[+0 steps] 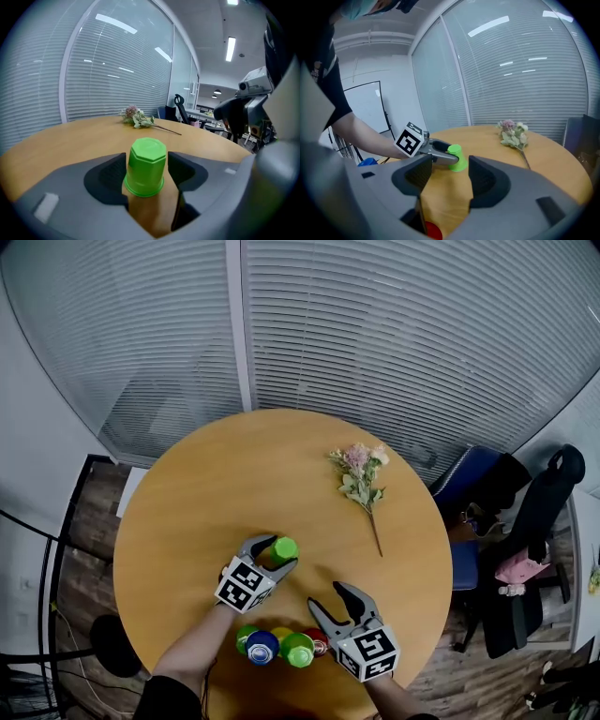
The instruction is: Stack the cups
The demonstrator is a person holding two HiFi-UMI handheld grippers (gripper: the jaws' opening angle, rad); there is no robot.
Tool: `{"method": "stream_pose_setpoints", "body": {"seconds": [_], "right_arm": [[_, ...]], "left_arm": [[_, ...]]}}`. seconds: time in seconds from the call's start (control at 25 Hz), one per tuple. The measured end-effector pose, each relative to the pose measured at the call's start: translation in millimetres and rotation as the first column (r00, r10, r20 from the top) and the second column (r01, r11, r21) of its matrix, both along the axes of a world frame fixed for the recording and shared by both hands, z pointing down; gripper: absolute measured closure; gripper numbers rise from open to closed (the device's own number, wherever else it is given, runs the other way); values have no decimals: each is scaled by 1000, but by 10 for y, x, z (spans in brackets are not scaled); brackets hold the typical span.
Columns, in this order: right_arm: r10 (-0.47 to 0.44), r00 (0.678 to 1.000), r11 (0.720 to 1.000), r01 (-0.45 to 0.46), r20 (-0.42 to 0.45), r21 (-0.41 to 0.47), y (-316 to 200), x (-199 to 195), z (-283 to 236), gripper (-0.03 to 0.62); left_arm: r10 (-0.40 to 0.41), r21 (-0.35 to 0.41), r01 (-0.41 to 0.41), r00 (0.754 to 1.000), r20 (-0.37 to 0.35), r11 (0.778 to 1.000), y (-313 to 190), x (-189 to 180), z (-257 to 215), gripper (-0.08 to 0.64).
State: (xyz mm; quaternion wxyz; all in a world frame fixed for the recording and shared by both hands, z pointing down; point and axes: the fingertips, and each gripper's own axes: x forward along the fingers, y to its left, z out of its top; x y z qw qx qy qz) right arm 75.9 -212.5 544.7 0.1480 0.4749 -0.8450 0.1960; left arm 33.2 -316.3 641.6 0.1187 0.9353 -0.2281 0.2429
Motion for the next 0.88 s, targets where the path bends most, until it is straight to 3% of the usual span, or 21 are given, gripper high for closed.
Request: {"method": "stream_pose_setpoints", "body": {"seconds": [0.08,0.32,0.64,0.88], "right_arm": [[6,1000,1000,-6,-4,-1,11,21,-1,356],[4,1000,1000,-4,-1,13,30,26,-82,356],[-22,1000,999,22,10,48,266,-105,-286,356],[-36,999,997,35,9,72,506,-134,-448,354]], "left_arm": [[-10,5,10,1000,1,1000,-3,-10,19,308],[-21,12,21,999,-32,1000,55,-64,-190,315],[24,106,-19,999,-43,994,429,-229,-840,315],[53,132,-45,997,-56,990,811,-350,-1278,316]]}}
